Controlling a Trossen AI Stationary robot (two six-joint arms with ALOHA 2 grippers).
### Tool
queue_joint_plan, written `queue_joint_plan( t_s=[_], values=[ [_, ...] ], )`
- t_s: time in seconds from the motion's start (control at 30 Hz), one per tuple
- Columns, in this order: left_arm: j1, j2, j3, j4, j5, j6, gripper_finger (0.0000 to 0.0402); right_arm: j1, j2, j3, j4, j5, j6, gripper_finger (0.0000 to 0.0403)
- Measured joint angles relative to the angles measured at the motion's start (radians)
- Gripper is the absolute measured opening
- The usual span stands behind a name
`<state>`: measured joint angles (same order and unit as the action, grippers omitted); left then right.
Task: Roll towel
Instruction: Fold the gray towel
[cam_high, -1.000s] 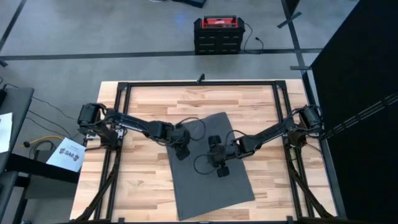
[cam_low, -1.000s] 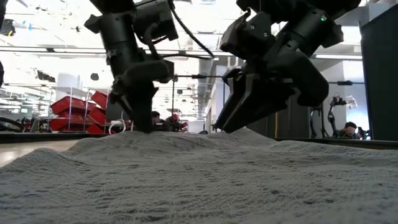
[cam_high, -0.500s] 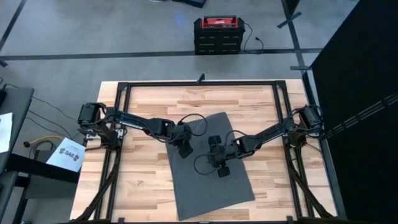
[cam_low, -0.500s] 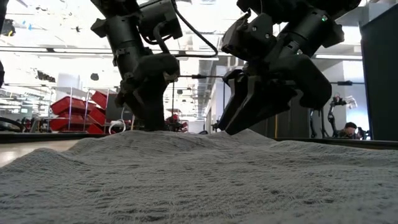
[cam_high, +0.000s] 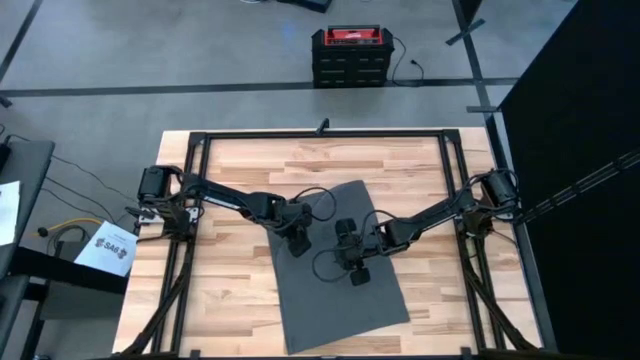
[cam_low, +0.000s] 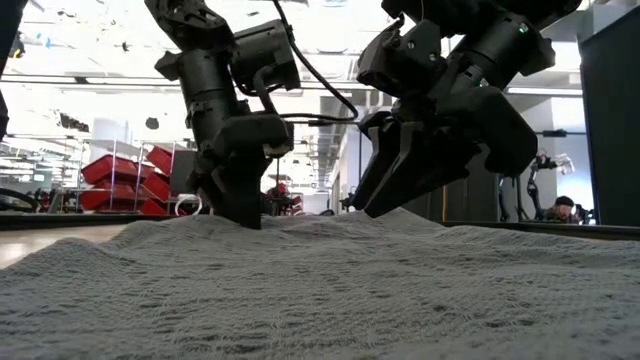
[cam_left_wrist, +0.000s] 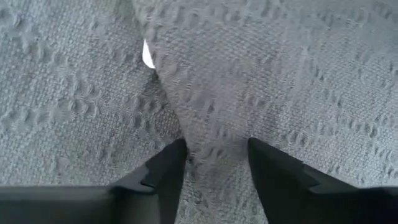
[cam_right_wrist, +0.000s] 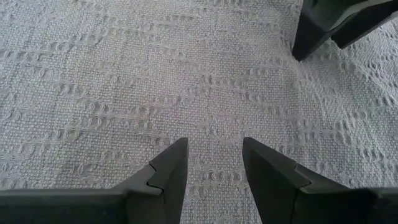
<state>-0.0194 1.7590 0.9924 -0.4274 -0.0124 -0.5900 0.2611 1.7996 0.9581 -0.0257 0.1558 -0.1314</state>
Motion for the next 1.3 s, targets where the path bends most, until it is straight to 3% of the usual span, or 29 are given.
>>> queue_joint_plan(
  t_s=[0.23, 0.37, 0.5, 0.63, 0.87, 1.13, 1.3],
  values=[
    [-0.022, -0.025, 0.017, 0.000, -0.004, 0.001, 0.0043, 0.000, 0.000, 0.000, 0.001, 0.000, 0.001, 0.0141],
    [-0.035, -0.025, 0.032, -0.002, -0.022, -0.001, 0.0006, 0.000, 0.000, 0.000, 0.001, 0.000, 0.001, 0.0141],
    [-0.069, -0.025, 0.071, -0.006, -0.100, -0.034, 0.0004, 0.000, 0.000, 0.000, 0.000, 0.000, 0.001, 0.0141],
    [-0.148, -0.025, 0.094, 0.060, -0.114, -0.040, 0.0004, 0.013, -0.002, 0.000, -0.062, 0.005, 0.009, 0.0141],
    [-0.296, -0.015, 0.094, 0.198, -0.177, 0.022, 0.0002, 0.068, -0.008, 0.000, -0.226, 0.106, 0.094, 0.0141],
    [-0.348, 0.063, 0.087, 0.318, -0.182, 0.022, 0.0014, 0.095, -0.008, 0.000, -0.218, 0.110, 0.137, 0.0141],
    [-0.345, 0.156, 0.088, 0.375, -0.126, -0.041, 0.0058, 0.091, -0.008, 0.001, -0.243, 0.110, 0.150, 0.0141]
  ],
)
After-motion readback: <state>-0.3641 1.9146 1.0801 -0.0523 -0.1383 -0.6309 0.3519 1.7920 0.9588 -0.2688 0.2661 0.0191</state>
